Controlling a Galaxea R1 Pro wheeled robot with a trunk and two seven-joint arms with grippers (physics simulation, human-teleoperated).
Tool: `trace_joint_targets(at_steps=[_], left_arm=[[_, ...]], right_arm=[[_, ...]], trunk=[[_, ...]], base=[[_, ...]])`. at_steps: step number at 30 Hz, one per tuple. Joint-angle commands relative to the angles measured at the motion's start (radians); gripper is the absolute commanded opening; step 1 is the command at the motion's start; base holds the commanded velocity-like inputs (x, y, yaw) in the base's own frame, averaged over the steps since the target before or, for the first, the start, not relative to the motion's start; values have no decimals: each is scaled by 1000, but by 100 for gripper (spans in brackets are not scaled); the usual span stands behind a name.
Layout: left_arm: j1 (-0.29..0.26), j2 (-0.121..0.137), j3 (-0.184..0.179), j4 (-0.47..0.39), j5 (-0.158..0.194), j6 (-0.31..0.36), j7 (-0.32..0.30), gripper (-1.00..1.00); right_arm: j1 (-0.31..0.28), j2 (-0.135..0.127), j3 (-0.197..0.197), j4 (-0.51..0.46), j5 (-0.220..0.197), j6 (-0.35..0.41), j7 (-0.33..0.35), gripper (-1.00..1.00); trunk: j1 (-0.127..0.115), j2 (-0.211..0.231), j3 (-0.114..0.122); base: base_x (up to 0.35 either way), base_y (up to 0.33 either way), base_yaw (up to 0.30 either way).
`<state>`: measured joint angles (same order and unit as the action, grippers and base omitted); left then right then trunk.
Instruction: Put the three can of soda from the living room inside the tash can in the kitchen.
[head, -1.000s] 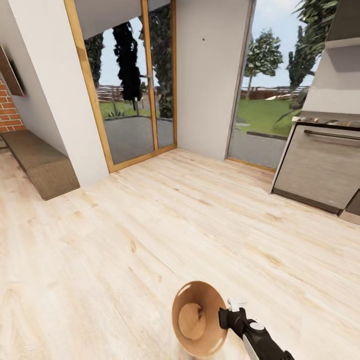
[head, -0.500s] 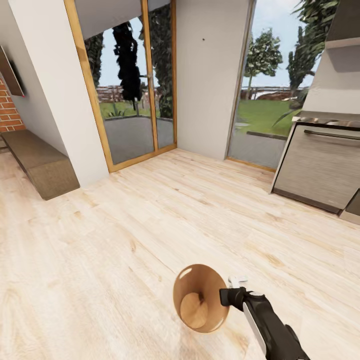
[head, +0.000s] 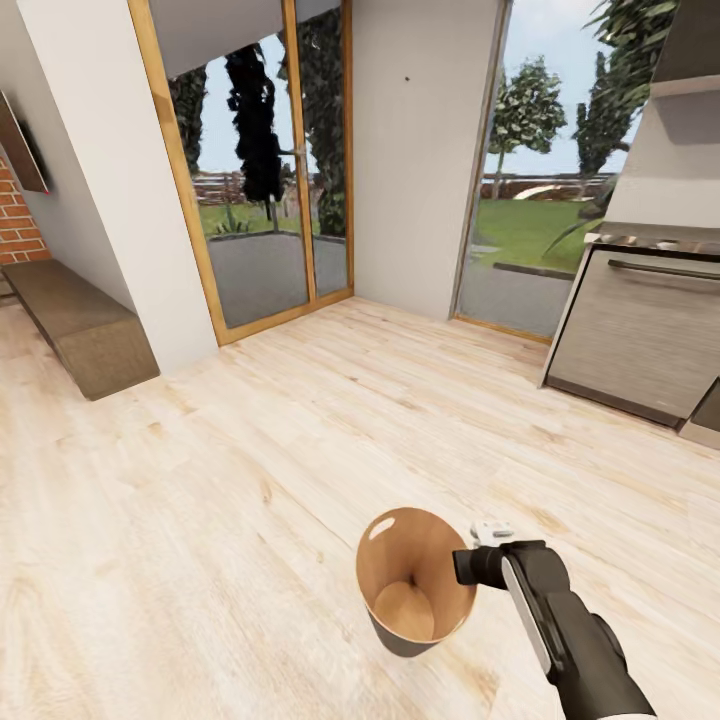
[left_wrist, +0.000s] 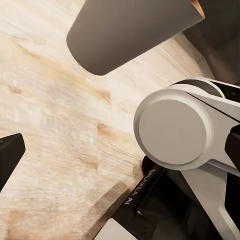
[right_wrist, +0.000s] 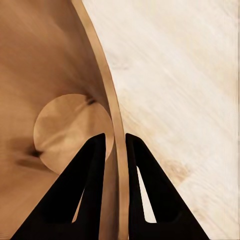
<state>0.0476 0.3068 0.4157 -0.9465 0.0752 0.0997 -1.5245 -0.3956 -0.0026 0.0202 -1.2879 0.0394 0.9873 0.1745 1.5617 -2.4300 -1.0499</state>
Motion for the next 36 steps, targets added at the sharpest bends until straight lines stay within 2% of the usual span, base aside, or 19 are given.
trace_joint_targets(at_steps=[1,36], left_arm=[[0,0,0,0,0,0,0,100],[0,0,0,3,0,0,1,100]], right_arm=[[0,-1,0,-4,-28,6,4,-100],[1,-11,0,-18,-34,21,6,-100]], trunk=[[0,0,0],[0,0,0]], base=[[0,0,0],[0,0,0]])
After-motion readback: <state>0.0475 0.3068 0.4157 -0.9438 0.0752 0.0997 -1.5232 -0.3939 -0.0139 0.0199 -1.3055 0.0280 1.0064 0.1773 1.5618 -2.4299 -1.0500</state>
